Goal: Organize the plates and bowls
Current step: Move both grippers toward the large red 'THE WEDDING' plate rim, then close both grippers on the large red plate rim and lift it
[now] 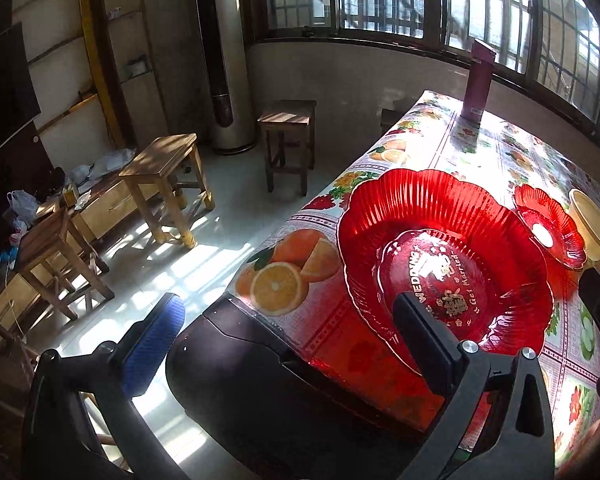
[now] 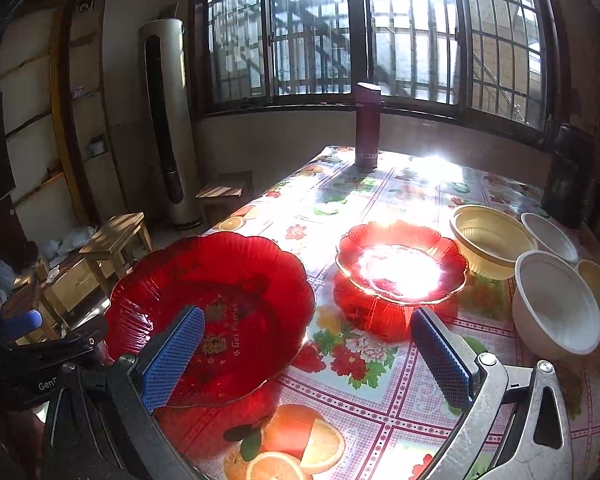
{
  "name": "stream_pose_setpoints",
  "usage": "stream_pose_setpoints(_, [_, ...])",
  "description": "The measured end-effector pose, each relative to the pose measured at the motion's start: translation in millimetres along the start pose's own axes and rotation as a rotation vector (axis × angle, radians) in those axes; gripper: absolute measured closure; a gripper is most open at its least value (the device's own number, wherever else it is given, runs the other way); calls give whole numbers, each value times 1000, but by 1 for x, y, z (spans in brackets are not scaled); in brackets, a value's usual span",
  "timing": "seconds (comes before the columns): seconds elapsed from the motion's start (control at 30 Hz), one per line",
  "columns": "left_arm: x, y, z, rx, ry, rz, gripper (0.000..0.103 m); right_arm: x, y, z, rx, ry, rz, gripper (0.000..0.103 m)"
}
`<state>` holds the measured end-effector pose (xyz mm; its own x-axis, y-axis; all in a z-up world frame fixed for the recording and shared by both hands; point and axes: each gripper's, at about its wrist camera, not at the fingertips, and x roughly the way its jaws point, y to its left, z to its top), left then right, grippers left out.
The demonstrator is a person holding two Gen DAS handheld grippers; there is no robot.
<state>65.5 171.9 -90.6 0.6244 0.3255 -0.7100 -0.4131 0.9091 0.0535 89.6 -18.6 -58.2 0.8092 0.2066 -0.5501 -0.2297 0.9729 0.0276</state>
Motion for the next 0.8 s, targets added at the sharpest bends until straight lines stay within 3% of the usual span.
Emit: stream_pose_setpoints(0.8, [27,-13,4,4,90,19,0,32,-18,4,49,72,7,1])
